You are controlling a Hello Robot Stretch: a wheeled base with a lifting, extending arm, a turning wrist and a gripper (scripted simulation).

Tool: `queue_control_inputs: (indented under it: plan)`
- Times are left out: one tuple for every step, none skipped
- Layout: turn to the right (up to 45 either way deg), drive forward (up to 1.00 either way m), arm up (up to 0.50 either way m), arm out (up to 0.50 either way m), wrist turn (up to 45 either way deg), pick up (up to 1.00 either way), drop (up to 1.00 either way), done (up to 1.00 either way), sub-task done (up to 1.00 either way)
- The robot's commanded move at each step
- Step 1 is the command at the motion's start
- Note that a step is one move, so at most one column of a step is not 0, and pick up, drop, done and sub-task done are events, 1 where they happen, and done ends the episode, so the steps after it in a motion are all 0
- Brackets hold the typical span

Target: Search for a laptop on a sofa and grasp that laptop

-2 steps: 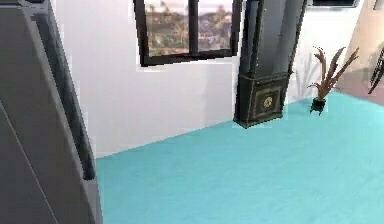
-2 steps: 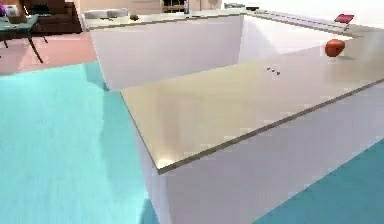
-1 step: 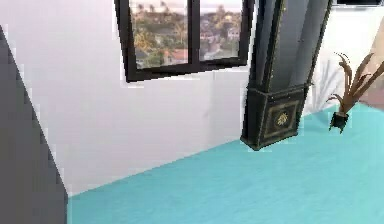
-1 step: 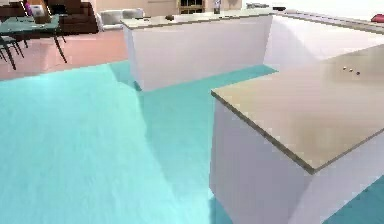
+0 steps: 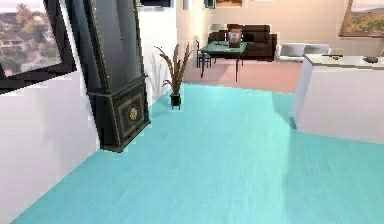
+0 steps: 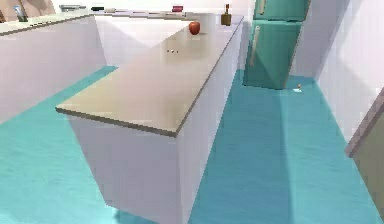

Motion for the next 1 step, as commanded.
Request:
queue_control_inputs:
  plan:
    - [18.0,0.0,0.0,0.0,0.0,0.0,0.0,0.0,0.0]
